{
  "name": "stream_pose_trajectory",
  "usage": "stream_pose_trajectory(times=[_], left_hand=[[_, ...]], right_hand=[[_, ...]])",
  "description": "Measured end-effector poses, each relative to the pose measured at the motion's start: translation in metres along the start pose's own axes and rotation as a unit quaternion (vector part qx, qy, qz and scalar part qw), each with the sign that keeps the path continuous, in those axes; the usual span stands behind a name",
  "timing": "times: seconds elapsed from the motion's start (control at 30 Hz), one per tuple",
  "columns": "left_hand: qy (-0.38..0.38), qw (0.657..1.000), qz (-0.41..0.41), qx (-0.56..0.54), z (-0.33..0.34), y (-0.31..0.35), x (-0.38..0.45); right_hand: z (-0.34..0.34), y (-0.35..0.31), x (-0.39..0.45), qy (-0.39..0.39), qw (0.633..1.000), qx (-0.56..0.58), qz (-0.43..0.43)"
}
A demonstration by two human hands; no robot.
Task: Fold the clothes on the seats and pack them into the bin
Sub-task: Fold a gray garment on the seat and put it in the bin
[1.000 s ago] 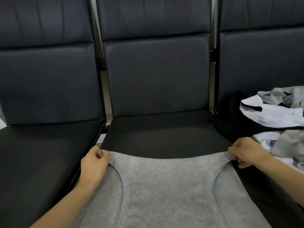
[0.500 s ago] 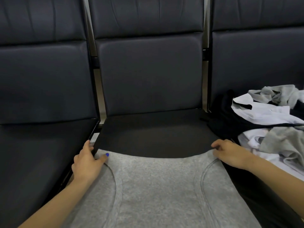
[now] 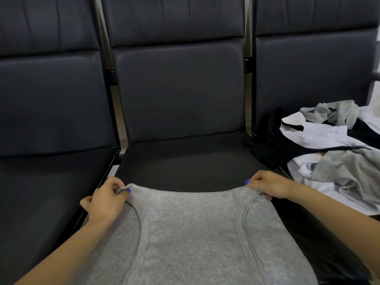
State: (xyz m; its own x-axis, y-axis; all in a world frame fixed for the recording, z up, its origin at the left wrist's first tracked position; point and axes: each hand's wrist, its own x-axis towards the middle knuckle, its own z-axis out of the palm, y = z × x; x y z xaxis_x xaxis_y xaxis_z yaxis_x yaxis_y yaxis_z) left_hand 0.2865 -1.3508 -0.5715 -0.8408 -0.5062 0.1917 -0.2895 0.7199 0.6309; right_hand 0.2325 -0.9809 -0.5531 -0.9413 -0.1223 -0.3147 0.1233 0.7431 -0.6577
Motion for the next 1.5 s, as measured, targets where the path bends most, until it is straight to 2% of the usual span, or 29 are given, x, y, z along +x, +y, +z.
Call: stream_pose_trajectory(times=[0.1, 0.17, 0.3, 0.47, 0.53, 0.6, 0.73, 0.8, 0.97, 1.07, 1.17, 1.23, 1.3, 1.37, 1.43, 1.5], left_hand=[[-0.015, 0.999, 0.021, 0.024, -0.01, 0.013, -0.001], [-0.061, 0.996, 0.02, 0.067, -0.02, 0.02, 0.004], [-0.118, 0.991, 0.039, 0.058, -0.044, 0.026, 0.007], [-0.058, 0.985, 0.093, 0.13, -0.06, 0.027, 0.004], [-0.04, 0.991, 0.104, 0.078, -0.062, 0.028, 0.003], [-0.041, 0.995, 0.095, -0.018, -0.063, 0.031, 0.0], [-0.053, 0.976, 0.031, -0.207, -0.065, 0.035, -0.006], [-0.051, 0.97, 0.02, -0.238, -0.064, 0.036, -0.007], [-0.044, 0.975, 0.028, -0.216, -0.06, 0.036, -0.012], [-0.048, 0.97, 0.01, -0.238, -0.058, 0.035, -0.013], [-0.042, 0.943, -0.029, -0.329, -0.059, 0.032, -0.01], [-0.034, 0.913, -0.045, -0.404, -0.062, 0.033, -0.007], [-0.031, 0.877, -0.048, -0.477, -0.069, 0.037, -0.003], [-0.028, 0.848, -0.037, -0.528, -0.081, 0.043, 0.005], [-0.026, 0.82, -0.01, -0.572, -0.093, 0.047, 0.014], [-0.014, 0.792, 0.011, -0.61, -0.101, 0.052, 0.021]], right_hand=[[-0.002, -0.002, 0.0, -0.031, 0.998, -0.047, 0.023], [-0.006, -0.005, -0.003, -0.045, 0.997, -0.044, 0.037], [-0.015, -0.01, -0.015, -0.056, 0.997, -0.018, 0.042], [-0.023, -0.004, -0.023, -0.042, 0.998, 0.022, 0.036], [-0.022, -0.002, -0.024, -0.031, 0.999, 0.004, 0.034], [-0.023, -0.003, -0.027, -0.039, 0.998, -0.035, 0.037], [-0.026, -0.006, -0.03, -0.064, 0.993, -0.091, 0.049], [-0.026, -0.009, -0.03, -0.047, 0.992, -0.105, 0.048], [-0.025, -0.005, -0.023, 0.012, 0.996, -0.086, 0.01], [-0.024, -0.004, -0.02, 0.107, 0.982, -0.152, -0.027], [-0.03, -0.011, -0.024, 0.196, 0.969, -0.144, -0.035], [-0.04, -0.019, -0.027, 0.246, 0.964, -0.085, -0.056], [-0.053, -0.032, -0.031, 0.284, 0.948, 0.119, -0.083], [-0.07, -0.048, -0.035, 0.302, 0.892, 0.314, -0.119], [-0.083, -0.062, -0.04, 0.318, 0.848, 0.397, -0.149], [-0.088, -0.07, -0.045, 0.321, 0.819, 0.439, -0.184]])
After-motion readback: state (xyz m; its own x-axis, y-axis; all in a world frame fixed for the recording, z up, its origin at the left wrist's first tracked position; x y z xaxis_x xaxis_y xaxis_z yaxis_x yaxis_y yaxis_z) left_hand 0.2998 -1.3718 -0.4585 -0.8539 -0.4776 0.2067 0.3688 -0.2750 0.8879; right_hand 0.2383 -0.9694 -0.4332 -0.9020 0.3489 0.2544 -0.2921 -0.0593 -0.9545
